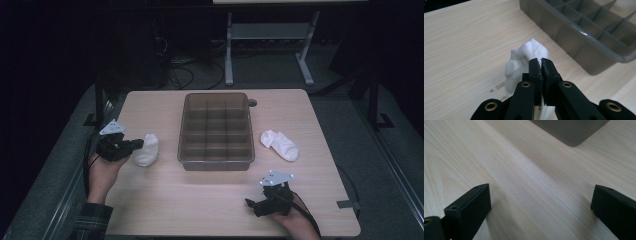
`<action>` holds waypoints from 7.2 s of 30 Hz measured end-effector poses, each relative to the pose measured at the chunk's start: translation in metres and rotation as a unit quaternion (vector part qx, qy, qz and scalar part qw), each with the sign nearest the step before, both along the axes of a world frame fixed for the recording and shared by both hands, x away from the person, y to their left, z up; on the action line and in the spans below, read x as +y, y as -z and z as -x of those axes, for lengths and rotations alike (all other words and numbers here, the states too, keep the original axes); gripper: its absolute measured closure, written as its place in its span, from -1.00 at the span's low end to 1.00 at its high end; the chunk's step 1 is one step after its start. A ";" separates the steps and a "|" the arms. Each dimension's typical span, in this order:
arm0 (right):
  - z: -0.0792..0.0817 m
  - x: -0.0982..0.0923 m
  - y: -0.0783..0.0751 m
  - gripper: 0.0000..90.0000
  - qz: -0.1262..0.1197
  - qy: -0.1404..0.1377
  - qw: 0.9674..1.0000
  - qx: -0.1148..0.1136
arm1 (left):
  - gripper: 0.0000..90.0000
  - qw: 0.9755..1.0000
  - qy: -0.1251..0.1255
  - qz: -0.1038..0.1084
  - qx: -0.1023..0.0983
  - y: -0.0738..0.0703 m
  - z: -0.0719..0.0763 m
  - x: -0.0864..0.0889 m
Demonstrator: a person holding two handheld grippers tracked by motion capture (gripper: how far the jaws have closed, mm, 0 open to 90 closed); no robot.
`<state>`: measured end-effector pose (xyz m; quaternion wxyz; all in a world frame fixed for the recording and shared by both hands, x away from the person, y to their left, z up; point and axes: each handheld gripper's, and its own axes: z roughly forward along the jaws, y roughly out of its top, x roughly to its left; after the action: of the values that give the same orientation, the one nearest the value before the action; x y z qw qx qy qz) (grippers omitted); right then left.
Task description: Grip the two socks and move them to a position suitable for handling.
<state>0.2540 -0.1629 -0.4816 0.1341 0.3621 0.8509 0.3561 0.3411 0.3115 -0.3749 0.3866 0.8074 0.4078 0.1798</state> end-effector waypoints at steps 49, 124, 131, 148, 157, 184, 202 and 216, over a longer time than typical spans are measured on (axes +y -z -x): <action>0.000 0.000 0.000 -0.95 0.000 0.000 1.000 0.000 | 0.94 0.988 0.139 0.067 -0.007 -0.007 0.087 -0.073; 0.000 0.000 0.000 -0.95 0.001 -0.001 1.000 0.000 | 1.00 0.977 0.189 -0.026 0.099 0.081 0.097 -0.108; 0.000 0.000 0.000 -0.95 0.001 0.000 1.000 0.000 | 1.00 0.972 0.208 -0.034 0.100 0.082 0.100 -0.119; 0.000 0.000 0.000 -0.95 0.000 0.000 1.000 -0.001 | 0.99 0.958 0.270 -0.032 0.094 0.087 0.099 -0.171; 0.000 0.000 0.000 -0.95 0.000 0.001 1.000 0.000 | 0.99 0.954 0.287 -0.022 0.082 0.080 0.089 -0.193; 0.000 0.000 0.000 -0.95 0.001 0.001 1.000 0.000 | 1.00 0.966 0.240 -0.044 0.086 0.084 0.066 -0.152; 0.000 0.000 0.000 -0.95 0.000 0.000 1.000 -0.002 | 0.43 0.974 0.217 -0.023 0.061 0.067 0.080 -0.132; 0.001 0.000 0.000 -0.95 0.002 0.004 1.000 -0.001 | -0.01 0.990 0.132 -0.033 0.047 0.069 0.078 -0.075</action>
<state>0.2533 -0.1628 -0.4816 0.1368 0.3653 0.8499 0.3543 0.2629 0.2362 -0.4442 0.3603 0.8743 0.3088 0.1025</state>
